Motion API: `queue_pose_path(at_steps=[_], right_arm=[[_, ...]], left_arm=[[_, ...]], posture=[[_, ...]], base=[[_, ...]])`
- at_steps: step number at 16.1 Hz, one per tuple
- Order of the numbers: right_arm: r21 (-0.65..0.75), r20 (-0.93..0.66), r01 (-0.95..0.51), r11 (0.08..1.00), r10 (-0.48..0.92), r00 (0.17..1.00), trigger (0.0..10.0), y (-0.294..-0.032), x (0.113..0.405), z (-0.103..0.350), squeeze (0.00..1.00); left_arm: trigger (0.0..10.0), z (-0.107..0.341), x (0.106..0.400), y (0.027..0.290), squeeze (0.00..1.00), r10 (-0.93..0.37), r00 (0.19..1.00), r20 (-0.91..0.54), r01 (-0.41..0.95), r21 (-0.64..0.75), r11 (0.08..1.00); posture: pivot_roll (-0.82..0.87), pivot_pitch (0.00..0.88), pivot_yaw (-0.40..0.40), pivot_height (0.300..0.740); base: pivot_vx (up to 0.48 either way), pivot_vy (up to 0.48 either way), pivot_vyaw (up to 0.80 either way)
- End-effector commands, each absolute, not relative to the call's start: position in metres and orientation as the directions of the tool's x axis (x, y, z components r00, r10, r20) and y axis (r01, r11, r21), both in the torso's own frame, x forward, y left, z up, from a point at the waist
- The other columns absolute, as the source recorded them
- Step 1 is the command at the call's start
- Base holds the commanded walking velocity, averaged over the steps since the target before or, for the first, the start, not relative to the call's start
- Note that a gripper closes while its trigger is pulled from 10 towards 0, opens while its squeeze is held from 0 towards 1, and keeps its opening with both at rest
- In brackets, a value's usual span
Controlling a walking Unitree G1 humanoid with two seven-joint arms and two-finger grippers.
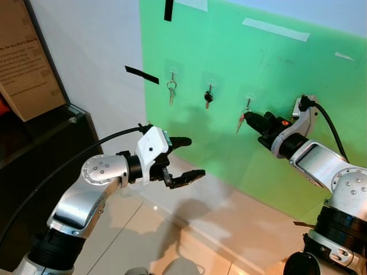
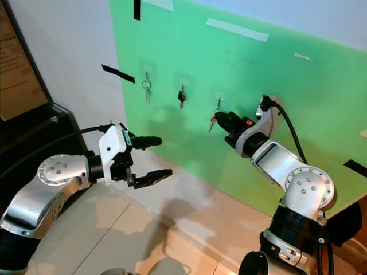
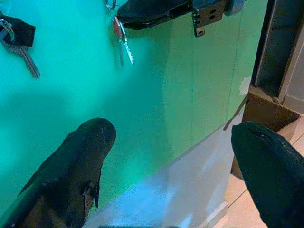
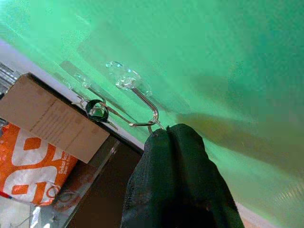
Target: Hang keys on a hook
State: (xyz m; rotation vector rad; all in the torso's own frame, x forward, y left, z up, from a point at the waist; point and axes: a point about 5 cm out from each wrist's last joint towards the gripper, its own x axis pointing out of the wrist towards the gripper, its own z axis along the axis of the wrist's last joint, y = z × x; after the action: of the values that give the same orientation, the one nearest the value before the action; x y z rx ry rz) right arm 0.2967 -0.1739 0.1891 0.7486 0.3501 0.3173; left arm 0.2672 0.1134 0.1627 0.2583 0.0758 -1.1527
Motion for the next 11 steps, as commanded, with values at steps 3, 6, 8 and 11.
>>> queue_pose_path(at_steps=[3, 6, 8, 11], right_arm=[[0.692, -0.219, -0.127, 0.711, 0.374, 0.901, 10.0, -0.176, 0.297, 0.182, 1.00], [0.659, -0.204, -0.157, 0.735, 0.376, 0.904, 10.0, -0.173, 0.294, 0.182, 1.00], [0.574, -0.255, -0.187, 0.797, 0.391, 0.884, 10.0, -0.170, 0.282, 0.168, 1.00], [0.516, -0.251, -0.221, 0.828, 0.393, 0.885, 10.0, -0.168, 0.274, 0.161, 1.00]], left_arm=[[10.0, 0.169, 0.271, 0.111, 0.00, -0.894, 0.416, -0.166, 0.904, 0.182, 0.386], [10.0, 0.172, 0.275, 0.114, 0.00, -0.879, 0.458, -0.134, 0.883, 0.186, 0.431], [10.0, 0.171, 0.279, 0.117, 0.00, -0.850, 0.516, -0.110, 0.851, 0.184, 0.493], [10.0, 0.169, 0.282, 0.123, 0.00, -0.820, 0.563, -0.099, 0.821, 0.182, 0.541]], posture=[[0.03, 0.000, -0.066, 0.740], [0.02, 0.000, -0.047, 0.740], [0.02, 0.000, -0.035, 0.740], [0.01, 0.000, -0.020, 0.740]], base=[[0.000, 0.000, 0.00], [0.000, 0.000, 0.00], [0.000, 0.000, 0.00], [0.000, 0.000, 0.00]])
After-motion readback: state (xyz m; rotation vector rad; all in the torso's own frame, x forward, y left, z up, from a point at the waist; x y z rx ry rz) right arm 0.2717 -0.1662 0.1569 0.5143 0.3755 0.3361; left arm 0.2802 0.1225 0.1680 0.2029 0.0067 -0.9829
